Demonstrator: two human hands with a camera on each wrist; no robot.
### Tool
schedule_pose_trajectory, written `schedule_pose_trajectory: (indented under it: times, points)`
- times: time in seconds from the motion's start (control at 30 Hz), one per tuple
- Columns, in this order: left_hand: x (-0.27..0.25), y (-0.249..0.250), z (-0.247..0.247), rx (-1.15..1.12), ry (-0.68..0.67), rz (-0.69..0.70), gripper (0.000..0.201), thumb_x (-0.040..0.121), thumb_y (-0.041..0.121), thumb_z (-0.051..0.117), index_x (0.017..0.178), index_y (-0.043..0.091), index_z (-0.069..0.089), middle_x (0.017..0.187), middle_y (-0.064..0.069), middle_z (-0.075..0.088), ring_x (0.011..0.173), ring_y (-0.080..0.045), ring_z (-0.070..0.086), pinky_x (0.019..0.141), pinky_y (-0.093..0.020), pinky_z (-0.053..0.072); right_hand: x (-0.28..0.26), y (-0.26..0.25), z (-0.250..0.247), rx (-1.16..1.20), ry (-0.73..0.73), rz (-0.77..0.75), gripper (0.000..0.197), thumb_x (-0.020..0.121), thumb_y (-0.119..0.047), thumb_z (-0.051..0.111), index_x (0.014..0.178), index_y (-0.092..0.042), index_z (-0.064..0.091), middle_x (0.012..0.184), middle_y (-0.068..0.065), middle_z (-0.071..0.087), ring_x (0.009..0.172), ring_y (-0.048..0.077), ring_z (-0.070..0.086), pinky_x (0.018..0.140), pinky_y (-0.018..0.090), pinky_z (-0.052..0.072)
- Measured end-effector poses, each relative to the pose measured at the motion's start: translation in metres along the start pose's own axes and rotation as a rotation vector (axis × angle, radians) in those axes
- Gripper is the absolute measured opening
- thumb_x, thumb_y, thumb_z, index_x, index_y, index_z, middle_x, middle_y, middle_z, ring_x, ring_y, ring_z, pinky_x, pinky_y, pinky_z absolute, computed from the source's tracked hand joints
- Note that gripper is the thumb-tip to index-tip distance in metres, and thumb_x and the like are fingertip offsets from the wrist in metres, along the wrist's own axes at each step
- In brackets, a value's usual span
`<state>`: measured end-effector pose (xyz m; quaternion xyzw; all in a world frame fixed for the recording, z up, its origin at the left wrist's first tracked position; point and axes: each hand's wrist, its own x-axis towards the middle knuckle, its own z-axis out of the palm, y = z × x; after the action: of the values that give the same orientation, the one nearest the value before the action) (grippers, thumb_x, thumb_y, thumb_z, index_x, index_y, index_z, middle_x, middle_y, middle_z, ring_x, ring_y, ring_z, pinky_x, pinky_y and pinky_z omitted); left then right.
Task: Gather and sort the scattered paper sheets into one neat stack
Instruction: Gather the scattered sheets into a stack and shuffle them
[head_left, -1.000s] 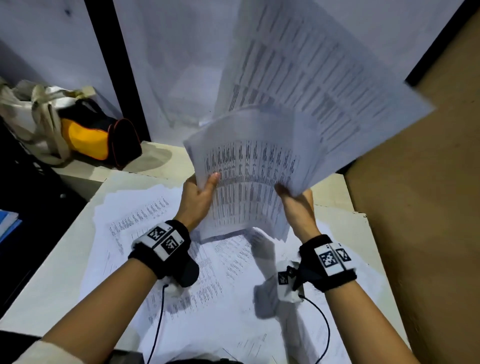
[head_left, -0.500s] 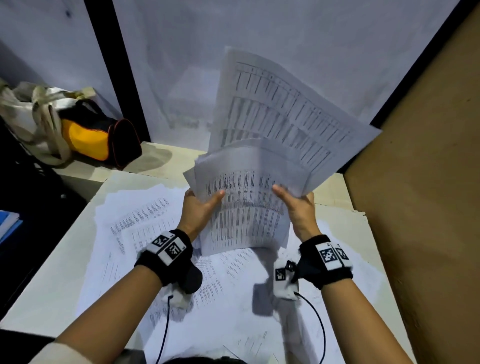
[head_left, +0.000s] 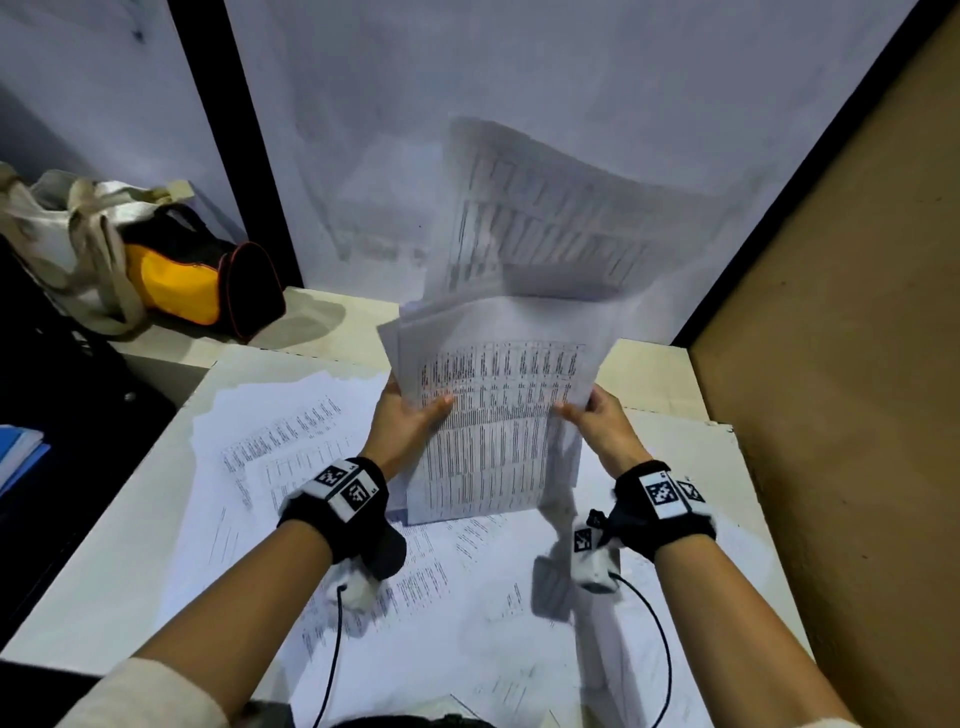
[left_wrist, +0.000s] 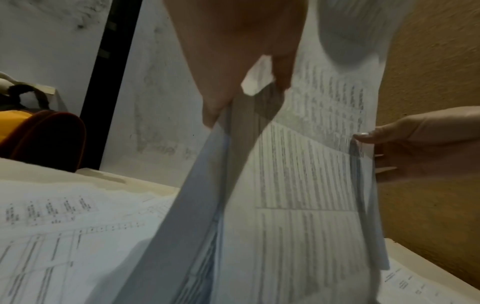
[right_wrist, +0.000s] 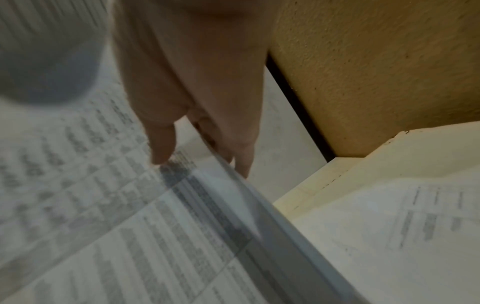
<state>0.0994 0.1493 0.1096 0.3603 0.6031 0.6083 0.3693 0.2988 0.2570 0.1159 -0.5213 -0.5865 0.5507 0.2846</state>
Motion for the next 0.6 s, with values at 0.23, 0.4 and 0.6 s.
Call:
schedule_pose_trajectory:
  times: [0.23,0.4,0.6]
  points:
    - [0.002,0.016,0.01,0.114,0.187,0.12,0.015,0.09,0.013,0.055,0.097,0.0,0.06,0.077,-0.001,0.058,0.072,-0.014,0.052,0.066,-0.021,0.048,-0.025,-0.02,0.026,-0.069,0.35,-0.28,0.018,0.095,-0.009,0.048,0.109,-0.003,0.057,0.092,0.001,0.06,0.083,0.012,0.054,0.073,0.02,0.04]
    - [-0.006,0.028,0.0,0.056,0.13,0.224,0.01,0.088,0.017,0.057,0.092,0.025,0.058,0.088,0.005,0.061,0.078,0.004,0.059,0.071,-0.015,0.052,-0.047,-0.021,0.023,0.102,0.251,-0.343,0.017,0.088,-0.008,0.059,0.103,-0.014,0.054,0.085,-0.015,0.058,0.073,-0.014,0.056,0.063,0.001,0.043]
    - [-0.018,-0.007,-0.016,0.099,0.057,-0.004,0.036,0.079,0.005,0.066,0.111,0.01,0.049,0.096,0.01,0.06,0.089,-0.004,0.06,0.075,-0.022,0.049,-0.04,0.024,0.025,0.107,0.108,-0.023,0.026,0.082,-0.007,0.067,0.107,-0.008,0.059,0.106,0.011,0.064,0.107,0.03,0.06,0.094,0.041,0.048]
